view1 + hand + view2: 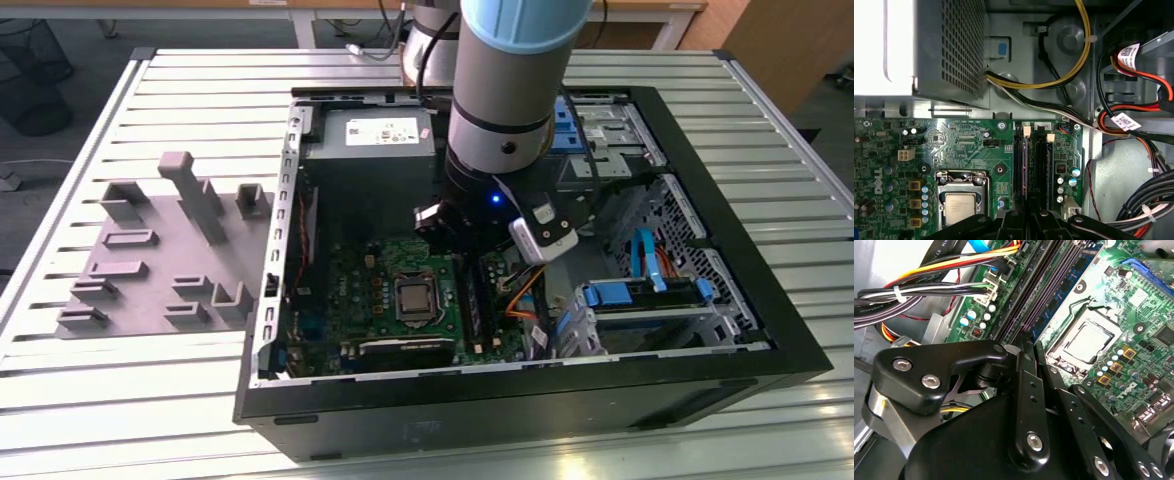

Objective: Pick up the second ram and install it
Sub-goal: 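Insert the second ram into the second slot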

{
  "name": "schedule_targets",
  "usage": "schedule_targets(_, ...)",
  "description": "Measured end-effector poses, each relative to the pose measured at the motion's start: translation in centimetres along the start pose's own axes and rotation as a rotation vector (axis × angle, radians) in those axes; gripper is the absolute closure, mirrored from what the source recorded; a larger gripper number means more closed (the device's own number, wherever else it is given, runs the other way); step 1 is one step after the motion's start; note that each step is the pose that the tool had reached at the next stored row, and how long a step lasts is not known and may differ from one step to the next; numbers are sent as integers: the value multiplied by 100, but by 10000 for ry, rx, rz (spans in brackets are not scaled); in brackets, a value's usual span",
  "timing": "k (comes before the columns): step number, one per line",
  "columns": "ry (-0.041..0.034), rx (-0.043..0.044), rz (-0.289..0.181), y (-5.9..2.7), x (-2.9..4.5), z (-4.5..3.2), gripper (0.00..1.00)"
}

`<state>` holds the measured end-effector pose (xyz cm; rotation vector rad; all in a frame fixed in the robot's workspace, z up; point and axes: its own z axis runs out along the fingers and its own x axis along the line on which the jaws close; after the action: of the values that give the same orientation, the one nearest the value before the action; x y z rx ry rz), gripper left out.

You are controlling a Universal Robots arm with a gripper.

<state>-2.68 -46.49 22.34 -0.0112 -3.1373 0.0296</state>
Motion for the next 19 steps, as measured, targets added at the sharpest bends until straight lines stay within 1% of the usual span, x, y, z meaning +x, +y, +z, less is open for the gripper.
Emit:
schedule_targets(6, 0, -2, 0, 0, 0, 5, 86)
schedule_targets(10, -1, -6, 0, -2, 0, 23, 86)
schedule_targets(13, -1, -28, -1, -16, -1, 37, 86)
schedule_targets(19, 0, -38, 14, -39, -3, 57, 86)
